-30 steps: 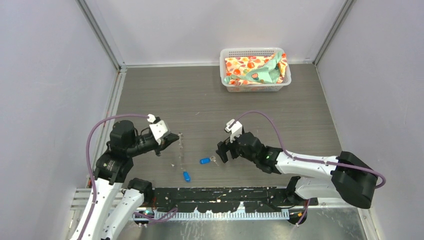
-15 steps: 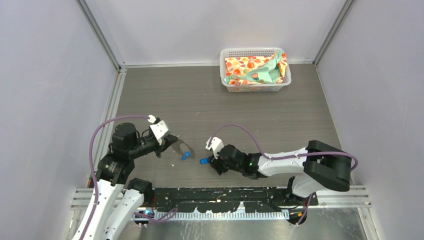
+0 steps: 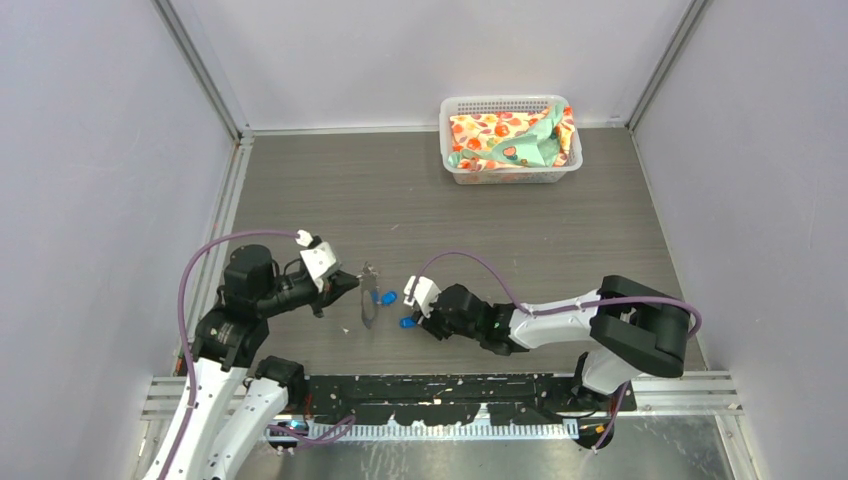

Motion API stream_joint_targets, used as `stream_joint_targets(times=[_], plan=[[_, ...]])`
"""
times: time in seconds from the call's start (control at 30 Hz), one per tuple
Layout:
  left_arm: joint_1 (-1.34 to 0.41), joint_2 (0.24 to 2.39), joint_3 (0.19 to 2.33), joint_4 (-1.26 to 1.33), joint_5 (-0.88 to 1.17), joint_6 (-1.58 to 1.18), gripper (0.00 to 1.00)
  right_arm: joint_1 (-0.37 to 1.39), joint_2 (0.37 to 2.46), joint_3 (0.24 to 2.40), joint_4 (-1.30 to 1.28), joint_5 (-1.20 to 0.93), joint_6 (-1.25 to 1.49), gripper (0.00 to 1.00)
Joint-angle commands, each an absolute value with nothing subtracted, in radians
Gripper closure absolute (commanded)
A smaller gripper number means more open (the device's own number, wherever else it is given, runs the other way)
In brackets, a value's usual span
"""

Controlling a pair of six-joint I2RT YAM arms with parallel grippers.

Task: Put the keys on the keyring
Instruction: Pick up the key from the center of the board.

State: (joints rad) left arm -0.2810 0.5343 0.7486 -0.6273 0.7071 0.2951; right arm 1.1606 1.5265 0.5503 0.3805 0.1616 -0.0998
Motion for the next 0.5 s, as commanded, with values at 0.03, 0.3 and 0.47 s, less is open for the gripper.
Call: stream_joint_targets(times=[0.03,0.3,0.47], plan=[[-0.278,0.545,0.805,-0.605,0.749,0.292,1.0,1.147,1.536,0.552,0.445,0.102,-0.149,0.56],[-0.278,0.56,0.82,-0.6,0.74,0.298,1.0,1.147,1.521,0.539,0.427,0.036,-0.137,0.55],[-0.278,0.554,0.818,-0.601,0.737,0.297,1.0,1.146,1.548,0.541,0.446,0.066,-0.129,0.55]])
